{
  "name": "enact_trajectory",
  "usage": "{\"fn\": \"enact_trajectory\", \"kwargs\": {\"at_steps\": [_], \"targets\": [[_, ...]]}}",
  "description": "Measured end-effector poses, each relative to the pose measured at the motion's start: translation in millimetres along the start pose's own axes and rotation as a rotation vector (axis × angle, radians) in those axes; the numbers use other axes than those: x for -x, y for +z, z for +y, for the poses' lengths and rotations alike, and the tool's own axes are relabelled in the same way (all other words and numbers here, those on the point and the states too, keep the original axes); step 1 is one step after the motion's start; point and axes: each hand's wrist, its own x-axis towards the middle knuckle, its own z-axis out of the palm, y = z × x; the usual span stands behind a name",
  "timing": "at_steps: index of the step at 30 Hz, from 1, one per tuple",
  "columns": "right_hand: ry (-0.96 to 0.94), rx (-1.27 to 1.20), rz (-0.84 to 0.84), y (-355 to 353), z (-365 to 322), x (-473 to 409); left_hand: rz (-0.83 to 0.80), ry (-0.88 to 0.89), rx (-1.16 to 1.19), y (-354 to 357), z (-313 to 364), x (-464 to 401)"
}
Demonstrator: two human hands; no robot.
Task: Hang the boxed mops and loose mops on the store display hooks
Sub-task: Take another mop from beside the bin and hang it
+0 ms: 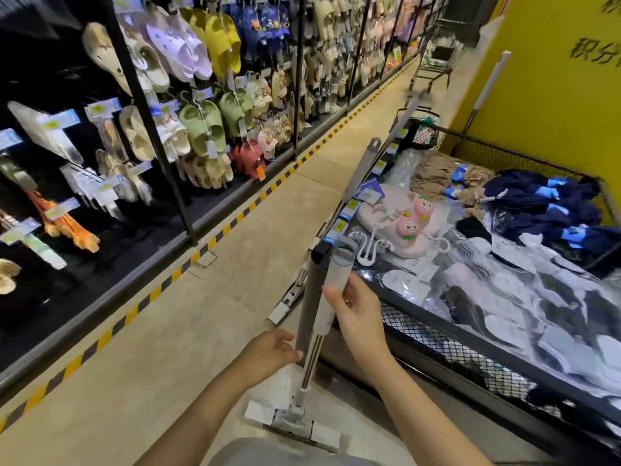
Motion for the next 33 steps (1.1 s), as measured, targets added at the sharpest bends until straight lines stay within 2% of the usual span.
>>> {"fn": "enact_trajectory", "kwargs": {"at_steps": [3, 7, 12, 22, 28, 33], "targets": [[-0.100, -0.002, -0.124, 12, -32, 2, 0.072, 0.009, 0.033, 4, -2, 12], [-0.201, -0.020, -0.278, 28, -65, 5, 0.192, 0.046, 0.306, 12, -6, 33], [-0.290, -0.066, -0.449, 53, -100, 8, 0.345, 0.070, 0.526, 3, -14, 63], [-0.445, -0.170, -0.713, 148, -160, 48, 0.657, 0.056, 0.608, -47, -69, 146], [-0.463, -0.258, -0.896, 241, -205, 110, 0.879, 0.053, 0.750, -90, -129, 231], [-0.543, -0.338, -1.034, 310, -239, 172, 0.992, 0.059, 0.728, -125, -190, 306]]}}
